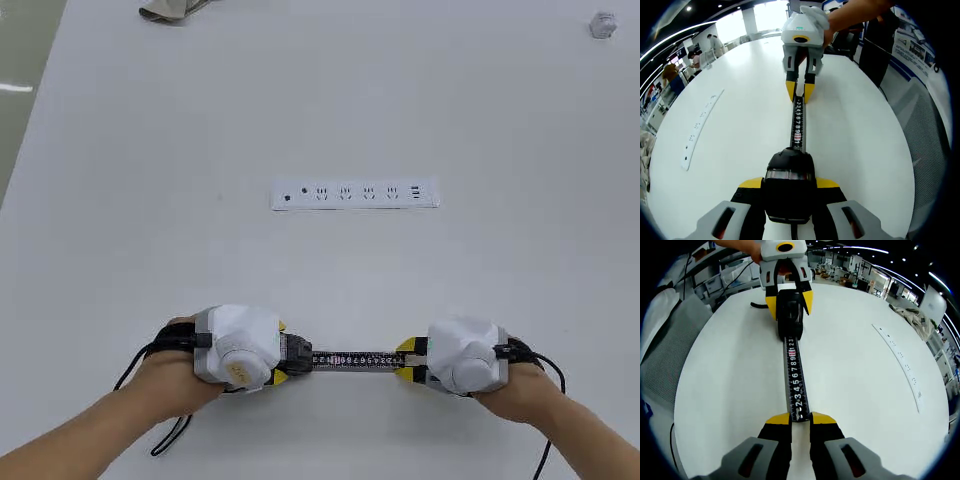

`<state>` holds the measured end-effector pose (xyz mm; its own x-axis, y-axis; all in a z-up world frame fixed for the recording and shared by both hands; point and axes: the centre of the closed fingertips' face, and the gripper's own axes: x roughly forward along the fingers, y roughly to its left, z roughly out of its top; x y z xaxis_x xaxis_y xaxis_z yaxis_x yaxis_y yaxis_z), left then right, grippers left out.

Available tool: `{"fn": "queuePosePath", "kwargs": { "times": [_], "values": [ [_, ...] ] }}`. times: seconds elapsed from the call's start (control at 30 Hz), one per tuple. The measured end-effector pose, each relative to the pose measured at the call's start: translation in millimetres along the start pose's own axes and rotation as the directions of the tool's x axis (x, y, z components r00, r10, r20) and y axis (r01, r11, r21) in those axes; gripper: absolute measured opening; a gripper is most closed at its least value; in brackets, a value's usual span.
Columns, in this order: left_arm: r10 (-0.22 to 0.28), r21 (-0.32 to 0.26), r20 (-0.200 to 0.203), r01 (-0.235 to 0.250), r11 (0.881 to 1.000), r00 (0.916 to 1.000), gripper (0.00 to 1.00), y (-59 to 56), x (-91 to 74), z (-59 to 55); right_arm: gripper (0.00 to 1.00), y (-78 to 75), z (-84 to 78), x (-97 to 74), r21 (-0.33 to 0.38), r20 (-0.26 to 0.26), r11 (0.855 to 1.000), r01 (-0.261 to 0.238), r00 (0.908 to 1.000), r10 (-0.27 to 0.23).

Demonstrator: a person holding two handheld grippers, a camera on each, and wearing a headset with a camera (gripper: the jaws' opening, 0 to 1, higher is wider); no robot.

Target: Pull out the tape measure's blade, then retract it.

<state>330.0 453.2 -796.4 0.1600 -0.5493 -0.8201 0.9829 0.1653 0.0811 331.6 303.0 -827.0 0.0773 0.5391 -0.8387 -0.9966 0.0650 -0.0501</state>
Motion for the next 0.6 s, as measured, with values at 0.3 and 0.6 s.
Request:
{"fn": "queuePosePath", "kwargs": {
  "times": [0.3, 0.6],
  "values": [
    [-0.003, -0.002, -0.002, 0.003, 1.000, 1.0000, 0.33, 0.4, 0.5, -0.1, 0.12, -2.4, -11.5, -7.4, 0.015, -0.003, 1.000, 0.009, 1.0000, -0.009],
    [-0.005, 0.005, -0.002, 0.005, 1.000, 1.0000, 0.33, -0.5, 0.9, -0.1, 0.12, -4.3, -20.8, -15.2, 0.029, -0.001, 0.999, 0.016, 0.9999, -0.016]
  ]
}}
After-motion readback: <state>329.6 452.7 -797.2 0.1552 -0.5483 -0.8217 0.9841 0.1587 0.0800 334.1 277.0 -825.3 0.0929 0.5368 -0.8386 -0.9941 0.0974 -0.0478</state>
